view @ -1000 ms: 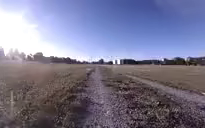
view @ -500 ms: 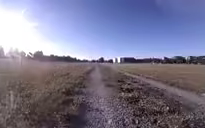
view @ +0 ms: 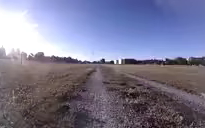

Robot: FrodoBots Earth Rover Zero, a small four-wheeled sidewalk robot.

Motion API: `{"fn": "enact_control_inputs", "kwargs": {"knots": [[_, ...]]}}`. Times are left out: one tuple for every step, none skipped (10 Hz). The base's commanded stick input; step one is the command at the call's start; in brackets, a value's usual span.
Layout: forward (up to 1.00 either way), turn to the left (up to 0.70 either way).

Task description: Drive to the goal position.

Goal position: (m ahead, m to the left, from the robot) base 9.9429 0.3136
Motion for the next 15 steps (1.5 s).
{"fn": "enact_control_inputs", "kwargs": {"knots": [[0.50, 0.00], [0.50, 0.00], [0.50, 0.00], [0.50, 0.00], [0.50, 0.00], [0.50, 0.00], [0.50, 0.00], [0.50, 0.00], [0.50, 0.00], [0.50, 0.00], [0.50, 0.00], [0.50, 0.00], [0.50, 0.00], [0.50, 0.00], [0.50, 0.00]]}}
